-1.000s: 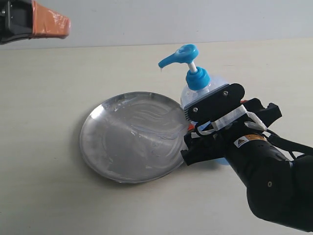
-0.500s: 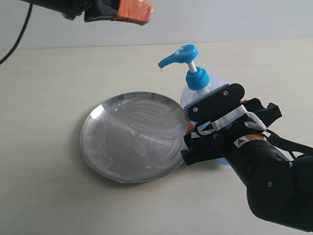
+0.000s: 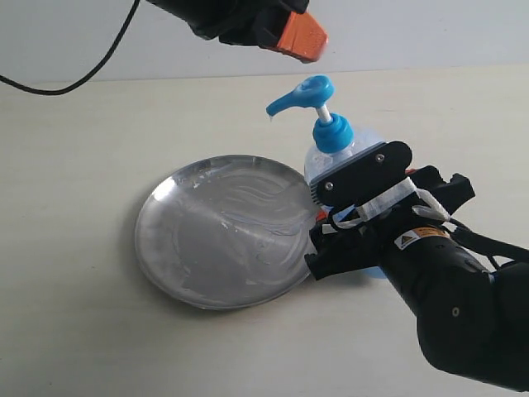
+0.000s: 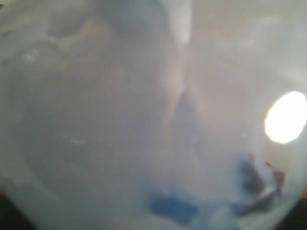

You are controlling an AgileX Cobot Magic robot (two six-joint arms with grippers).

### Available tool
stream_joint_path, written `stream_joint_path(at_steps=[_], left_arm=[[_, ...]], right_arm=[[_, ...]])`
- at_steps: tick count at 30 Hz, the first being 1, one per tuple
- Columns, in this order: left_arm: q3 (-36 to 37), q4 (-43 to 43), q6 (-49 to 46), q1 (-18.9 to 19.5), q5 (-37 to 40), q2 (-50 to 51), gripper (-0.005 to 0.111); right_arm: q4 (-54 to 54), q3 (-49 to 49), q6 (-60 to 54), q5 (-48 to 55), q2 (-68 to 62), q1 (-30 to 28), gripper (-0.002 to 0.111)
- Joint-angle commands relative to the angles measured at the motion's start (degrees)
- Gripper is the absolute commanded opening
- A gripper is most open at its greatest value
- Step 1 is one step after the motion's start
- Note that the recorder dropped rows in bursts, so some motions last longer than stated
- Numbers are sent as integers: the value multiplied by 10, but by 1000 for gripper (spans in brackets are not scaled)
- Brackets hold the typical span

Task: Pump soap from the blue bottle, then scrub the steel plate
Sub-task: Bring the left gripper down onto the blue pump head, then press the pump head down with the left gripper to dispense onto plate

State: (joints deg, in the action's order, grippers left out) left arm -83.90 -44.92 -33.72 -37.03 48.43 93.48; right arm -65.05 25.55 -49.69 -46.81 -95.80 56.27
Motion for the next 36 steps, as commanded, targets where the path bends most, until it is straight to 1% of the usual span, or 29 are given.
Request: stream_joint_path(at_steps=[1,4,13,19,24,36], left_arm=[[-9,24,15,-4,-7,0,0],[-9,40,26,-4,-9,5,0],[-9,40,27,-4,-8,36,0],[-9,39,27,-4,-3,39,0],[-9,40,27,-4,25,39,0],[-9,50,27,-4,35,47,0]], right_arm=[[21,1,3,-17,0,1,0],[21,1,3,-17,0,1,0],[23,1,4,-24,0,1,0],[23,1,4,-24,0,1,0],[23,1,4,-24,0,1,0],[41,1,13,-30,0,1,0]])
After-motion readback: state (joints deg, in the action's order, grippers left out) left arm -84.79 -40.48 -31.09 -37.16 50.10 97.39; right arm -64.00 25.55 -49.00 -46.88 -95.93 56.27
